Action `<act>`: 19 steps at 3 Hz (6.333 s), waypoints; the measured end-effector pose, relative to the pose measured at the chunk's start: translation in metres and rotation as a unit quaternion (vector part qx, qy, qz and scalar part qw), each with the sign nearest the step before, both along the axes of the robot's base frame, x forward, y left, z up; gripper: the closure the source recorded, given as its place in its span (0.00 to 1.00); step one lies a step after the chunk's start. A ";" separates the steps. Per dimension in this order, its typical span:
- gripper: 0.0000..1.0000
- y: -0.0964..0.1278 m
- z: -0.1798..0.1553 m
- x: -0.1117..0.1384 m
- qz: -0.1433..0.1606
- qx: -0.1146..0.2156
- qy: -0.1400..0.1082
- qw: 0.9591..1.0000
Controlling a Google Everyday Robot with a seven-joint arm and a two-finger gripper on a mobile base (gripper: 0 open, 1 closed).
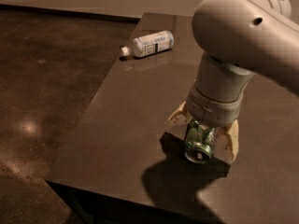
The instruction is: Place green can upright
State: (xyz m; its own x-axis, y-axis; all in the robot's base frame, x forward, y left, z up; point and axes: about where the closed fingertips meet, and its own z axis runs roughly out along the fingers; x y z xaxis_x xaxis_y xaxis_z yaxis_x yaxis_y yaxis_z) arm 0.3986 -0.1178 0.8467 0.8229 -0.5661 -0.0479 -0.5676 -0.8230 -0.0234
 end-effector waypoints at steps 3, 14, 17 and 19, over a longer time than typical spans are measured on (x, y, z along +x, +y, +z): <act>0.87 0.010 0.016 -0.003 -0.009 0.024 -0.011 1.000; 1.00 -0.012 0.066 0.076 -0.432 0.546 0.255 0.671; 0.32 -0.008 0.058 0.076 -0.397 0.580 0.313 0.639; 0.00 -0.005 0.057 0.076 -0.392 0.580 0.313 0.642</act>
Offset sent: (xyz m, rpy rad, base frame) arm -0.0102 0.0025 0.0059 0.0071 0.0343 0.0464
